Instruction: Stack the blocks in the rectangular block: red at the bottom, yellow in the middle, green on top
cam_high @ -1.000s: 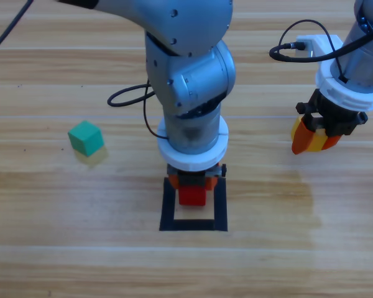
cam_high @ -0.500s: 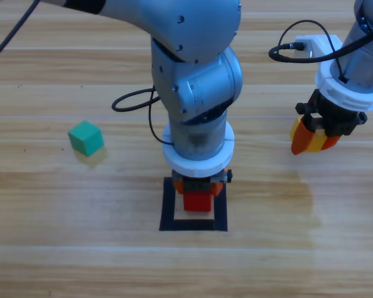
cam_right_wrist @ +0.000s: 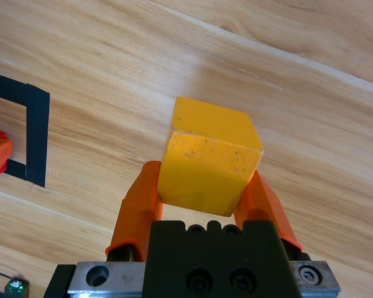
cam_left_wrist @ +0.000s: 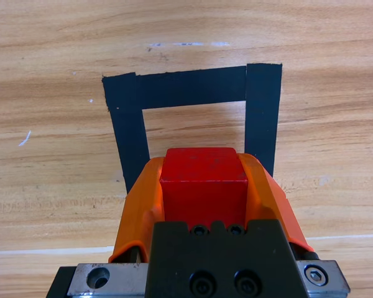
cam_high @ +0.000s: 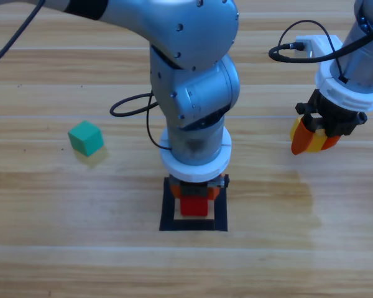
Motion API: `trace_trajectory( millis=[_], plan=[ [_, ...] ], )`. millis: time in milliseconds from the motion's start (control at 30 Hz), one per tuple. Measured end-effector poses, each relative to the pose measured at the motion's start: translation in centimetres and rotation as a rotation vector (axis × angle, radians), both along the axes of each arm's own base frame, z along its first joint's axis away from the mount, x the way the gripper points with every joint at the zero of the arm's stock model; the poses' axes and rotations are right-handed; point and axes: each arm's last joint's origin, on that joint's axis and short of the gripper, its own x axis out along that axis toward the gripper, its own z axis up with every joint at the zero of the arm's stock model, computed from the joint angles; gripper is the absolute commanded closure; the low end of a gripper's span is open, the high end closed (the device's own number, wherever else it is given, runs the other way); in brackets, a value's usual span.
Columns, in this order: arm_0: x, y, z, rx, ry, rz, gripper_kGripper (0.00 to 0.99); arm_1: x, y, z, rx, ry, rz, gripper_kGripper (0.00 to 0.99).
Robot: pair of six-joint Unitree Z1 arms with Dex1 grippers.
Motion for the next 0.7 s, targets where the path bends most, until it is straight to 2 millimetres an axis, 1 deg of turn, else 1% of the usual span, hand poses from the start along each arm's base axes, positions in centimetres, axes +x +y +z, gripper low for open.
trace_trajectory(
  millis=[300,500,700],
  plan=[
    [0.0,-0.1,0.0,-0.004,-0.003,0.0,0.99,0.0,0.0,0.0,0.0,0.0,0.0,0.72],
    [0.2,-0.3,-1.0,0.007,0.005,0.0,0.99,0.0,0.0,0.0,0.0,0.0,0.0,0.72],
    [0.3,-0.3,-1.1,0.006,0.004,0.0,0.99,0.0,0.0,0.0,0.0,0.0,0.0,0.72]
  ],
)
